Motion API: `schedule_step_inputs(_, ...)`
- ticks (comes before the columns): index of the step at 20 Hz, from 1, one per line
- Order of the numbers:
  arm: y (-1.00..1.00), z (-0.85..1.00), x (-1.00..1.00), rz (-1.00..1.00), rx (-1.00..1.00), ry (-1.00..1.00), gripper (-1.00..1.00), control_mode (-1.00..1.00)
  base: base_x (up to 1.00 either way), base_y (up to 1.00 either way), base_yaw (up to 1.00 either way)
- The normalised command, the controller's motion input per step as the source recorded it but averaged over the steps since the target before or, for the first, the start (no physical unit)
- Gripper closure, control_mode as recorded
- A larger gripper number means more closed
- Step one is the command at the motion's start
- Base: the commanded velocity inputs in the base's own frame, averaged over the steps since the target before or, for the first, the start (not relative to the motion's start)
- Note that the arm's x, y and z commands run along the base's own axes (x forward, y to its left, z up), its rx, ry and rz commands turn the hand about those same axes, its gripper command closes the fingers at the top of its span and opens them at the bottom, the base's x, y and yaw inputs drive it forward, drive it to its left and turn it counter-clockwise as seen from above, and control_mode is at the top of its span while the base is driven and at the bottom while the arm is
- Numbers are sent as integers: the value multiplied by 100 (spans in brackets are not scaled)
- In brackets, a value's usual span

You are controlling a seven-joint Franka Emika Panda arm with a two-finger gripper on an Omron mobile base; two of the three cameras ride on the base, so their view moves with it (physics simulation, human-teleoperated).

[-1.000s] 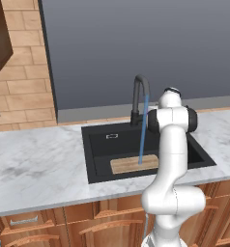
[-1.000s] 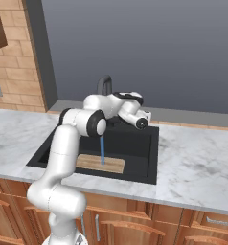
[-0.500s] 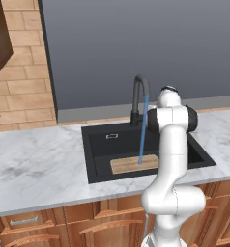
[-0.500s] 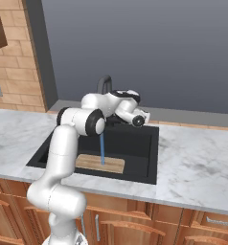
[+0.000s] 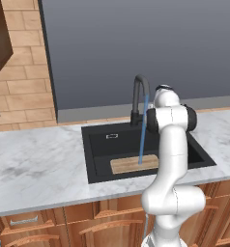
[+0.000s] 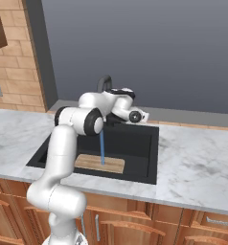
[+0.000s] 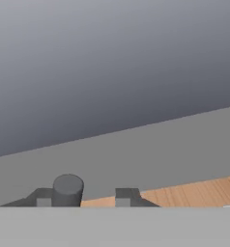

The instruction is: Turn on the sink faucet with hot water and rinse the cutting board for ten seconds, then turn off the faucet. Push the cutting board to reach the water if necessary.

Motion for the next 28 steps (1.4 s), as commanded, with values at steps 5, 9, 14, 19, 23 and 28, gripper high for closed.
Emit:
schedule_step_inputs(5,-54,-20,-53,0,0,10,100,-100,0,0,0)
schedule_step_inputs(9,-52,-19,-59,0,0,5,100,-100,0,0,0)
schedule_step_inputs(14,-54,-18,-63,0,0,4,100,-100,0,0,0)
schedule_step_inputs(19,-53,-1,-53,0,1,0,100,-100,0,0,0)
schedule_step_inputs(23,-35,0,-53,0,0,0,100,-100,0,0,0)
schedule_step_inputs(28,-32,1,-34,0,1,-1,100,-100,0,0,0)
